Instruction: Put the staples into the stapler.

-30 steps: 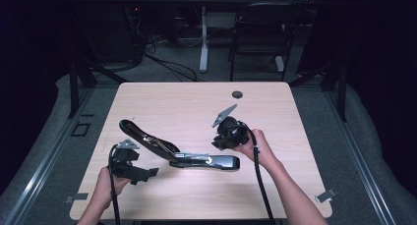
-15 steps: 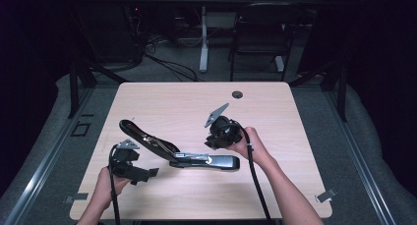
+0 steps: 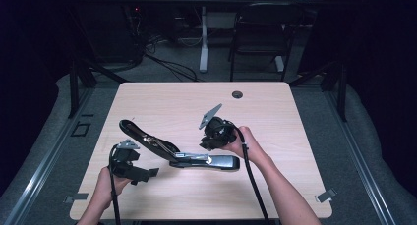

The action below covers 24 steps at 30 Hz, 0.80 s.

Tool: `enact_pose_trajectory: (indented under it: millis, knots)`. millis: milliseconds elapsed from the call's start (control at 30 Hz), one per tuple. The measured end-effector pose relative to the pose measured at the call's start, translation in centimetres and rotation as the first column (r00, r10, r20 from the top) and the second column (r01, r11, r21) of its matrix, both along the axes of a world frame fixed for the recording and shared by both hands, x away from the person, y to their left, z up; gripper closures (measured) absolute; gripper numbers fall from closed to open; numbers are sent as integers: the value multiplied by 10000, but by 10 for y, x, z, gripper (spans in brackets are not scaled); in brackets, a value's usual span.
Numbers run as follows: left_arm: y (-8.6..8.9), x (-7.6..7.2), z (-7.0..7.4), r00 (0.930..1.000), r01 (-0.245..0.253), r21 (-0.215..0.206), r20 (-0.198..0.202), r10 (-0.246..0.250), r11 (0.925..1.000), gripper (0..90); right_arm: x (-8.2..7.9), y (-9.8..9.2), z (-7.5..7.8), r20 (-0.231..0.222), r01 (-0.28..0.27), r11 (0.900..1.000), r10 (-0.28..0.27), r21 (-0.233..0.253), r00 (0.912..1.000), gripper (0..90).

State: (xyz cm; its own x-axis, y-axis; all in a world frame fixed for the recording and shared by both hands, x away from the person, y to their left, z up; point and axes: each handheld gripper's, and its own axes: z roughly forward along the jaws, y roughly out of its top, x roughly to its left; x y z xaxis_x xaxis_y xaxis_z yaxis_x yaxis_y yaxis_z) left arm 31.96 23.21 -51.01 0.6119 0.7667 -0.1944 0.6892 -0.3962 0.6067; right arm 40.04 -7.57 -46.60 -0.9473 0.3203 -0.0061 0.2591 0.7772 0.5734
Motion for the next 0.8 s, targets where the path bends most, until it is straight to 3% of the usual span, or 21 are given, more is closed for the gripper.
enact_pose_trajectory:
  millis: [467, 800]
  knots:
    - [3, -2, 0, 10000, -85, -92, -6, 85, 9999, 0, 5, 13, -6, -197, -673, 9977, 671, -107, 9976, 783]
    - [2, -2, -1, 10000, -5, -106, -90, 4, 9999, 0, 10, 20, -19, -470, -970, 9950, 959, -222, 9943, 782]
